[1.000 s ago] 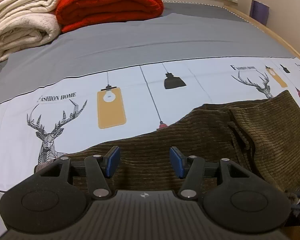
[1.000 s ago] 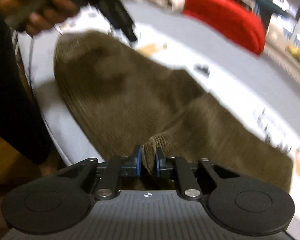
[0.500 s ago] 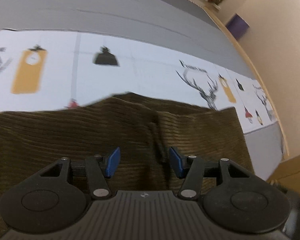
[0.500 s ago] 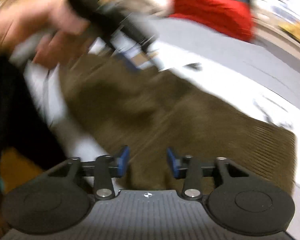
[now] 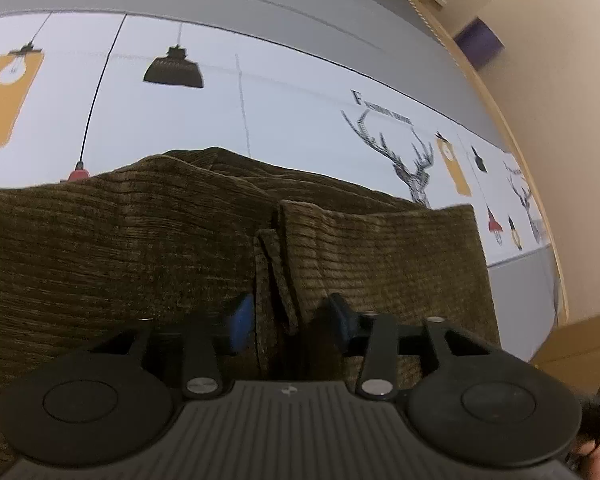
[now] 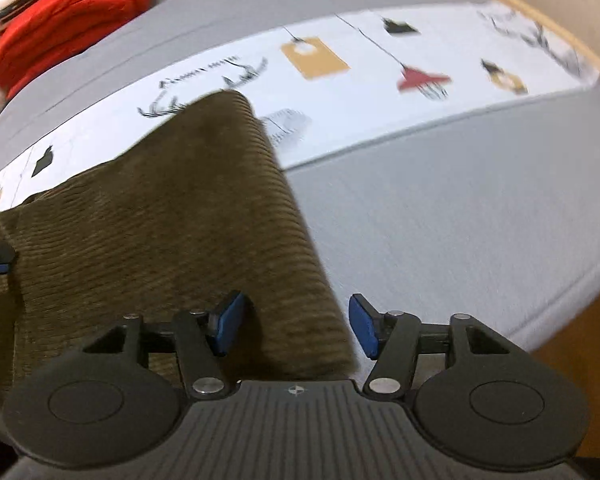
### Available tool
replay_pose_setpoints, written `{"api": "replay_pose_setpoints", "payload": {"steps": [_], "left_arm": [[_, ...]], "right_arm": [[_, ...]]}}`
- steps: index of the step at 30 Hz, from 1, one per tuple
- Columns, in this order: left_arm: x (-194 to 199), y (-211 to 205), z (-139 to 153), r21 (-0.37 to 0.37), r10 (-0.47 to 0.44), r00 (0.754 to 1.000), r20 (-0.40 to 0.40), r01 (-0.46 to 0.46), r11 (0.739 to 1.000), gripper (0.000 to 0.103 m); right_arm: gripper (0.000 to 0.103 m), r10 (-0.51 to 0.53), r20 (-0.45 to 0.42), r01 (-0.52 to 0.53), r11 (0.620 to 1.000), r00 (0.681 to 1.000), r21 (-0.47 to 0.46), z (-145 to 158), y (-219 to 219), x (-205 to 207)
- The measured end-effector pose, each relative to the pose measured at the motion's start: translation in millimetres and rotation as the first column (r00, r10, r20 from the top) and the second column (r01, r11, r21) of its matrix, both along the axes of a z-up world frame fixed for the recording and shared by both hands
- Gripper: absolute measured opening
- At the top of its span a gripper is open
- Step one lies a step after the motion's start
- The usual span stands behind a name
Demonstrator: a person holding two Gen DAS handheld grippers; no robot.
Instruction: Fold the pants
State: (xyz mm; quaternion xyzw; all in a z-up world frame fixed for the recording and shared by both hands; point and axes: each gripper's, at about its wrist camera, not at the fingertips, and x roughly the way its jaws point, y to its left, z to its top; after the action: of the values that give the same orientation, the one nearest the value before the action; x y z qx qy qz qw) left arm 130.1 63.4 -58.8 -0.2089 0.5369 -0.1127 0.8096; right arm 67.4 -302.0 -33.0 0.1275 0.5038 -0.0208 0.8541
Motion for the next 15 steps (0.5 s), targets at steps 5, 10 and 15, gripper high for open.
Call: {"api": "replay_pose_setpoints", "payload": {"steps": [5, 10, 15], "left_arm": [[10, -6, -15, -0.003, 0.011, 1.0, -0.022, -0.011, 1.0, 0.057], [14, -22, -17, 0.049, -0.031, 0.999, 0.017, 0.03, 0.998, 0.046], [9, -35, 19, 0.125, -0.136, 0.976, 0.17, 0.115, 0.985, 0.017]], "right_arm": [[0.068, 0.018, -0.019, -0.018, 0.999, 1.0, 0.038, -2, -3, 4], [0.068, 0.062, -0.041, -0.06, 0.997, 0.997, 0.046, -13, 2, 11], [0.067, 0.048, -0.046, -0.044, 0.995, 0.998, 0.084, -14, 1, 14]]}}
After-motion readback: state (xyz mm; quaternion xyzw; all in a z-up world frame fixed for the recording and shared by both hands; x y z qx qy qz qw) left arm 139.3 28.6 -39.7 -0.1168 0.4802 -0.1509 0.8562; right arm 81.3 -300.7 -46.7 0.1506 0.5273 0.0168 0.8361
